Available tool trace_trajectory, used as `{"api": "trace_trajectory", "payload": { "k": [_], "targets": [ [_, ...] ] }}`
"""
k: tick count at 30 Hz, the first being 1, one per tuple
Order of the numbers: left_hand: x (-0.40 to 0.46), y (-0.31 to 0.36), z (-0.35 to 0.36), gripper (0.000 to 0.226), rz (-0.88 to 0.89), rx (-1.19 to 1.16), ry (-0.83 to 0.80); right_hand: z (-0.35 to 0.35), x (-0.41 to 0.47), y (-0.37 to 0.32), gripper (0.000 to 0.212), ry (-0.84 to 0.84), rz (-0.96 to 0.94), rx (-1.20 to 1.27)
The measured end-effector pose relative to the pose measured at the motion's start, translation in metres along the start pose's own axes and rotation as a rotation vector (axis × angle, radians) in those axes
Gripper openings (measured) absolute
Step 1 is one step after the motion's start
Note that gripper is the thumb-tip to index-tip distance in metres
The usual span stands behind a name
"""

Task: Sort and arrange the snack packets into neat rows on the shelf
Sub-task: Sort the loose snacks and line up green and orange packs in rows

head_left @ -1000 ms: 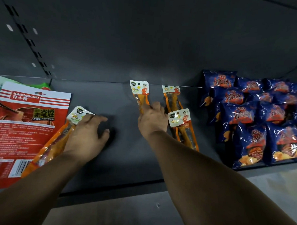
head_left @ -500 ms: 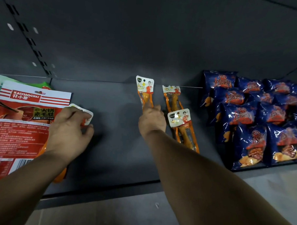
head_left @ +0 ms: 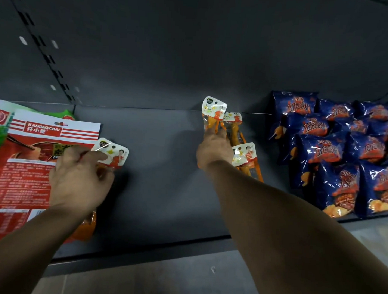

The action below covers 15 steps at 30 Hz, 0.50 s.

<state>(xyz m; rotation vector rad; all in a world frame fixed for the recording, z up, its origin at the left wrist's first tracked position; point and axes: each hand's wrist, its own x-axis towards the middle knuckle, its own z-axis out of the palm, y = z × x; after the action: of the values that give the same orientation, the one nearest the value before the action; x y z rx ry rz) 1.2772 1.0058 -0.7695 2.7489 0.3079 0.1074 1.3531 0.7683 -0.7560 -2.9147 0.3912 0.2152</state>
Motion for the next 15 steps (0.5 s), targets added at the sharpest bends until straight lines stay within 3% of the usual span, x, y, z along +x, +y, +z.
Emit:
{"api": "trace_trajectory", "payload": {
  "k": [6,15],
  "targets": [
    [-0.005,-0.001,-0.001,0.043,-0.08,0.023,-0.052,0.001,-0.004,-0.004,0.045,0.011,-0.079,-0.138],
    [-0.011,-0.002,-0.004,0.045,-0.153,0.034,-0.16,0.005,-0.01,-0.003,0.047,0.012,-0.131,-0.166]
  ]
}}
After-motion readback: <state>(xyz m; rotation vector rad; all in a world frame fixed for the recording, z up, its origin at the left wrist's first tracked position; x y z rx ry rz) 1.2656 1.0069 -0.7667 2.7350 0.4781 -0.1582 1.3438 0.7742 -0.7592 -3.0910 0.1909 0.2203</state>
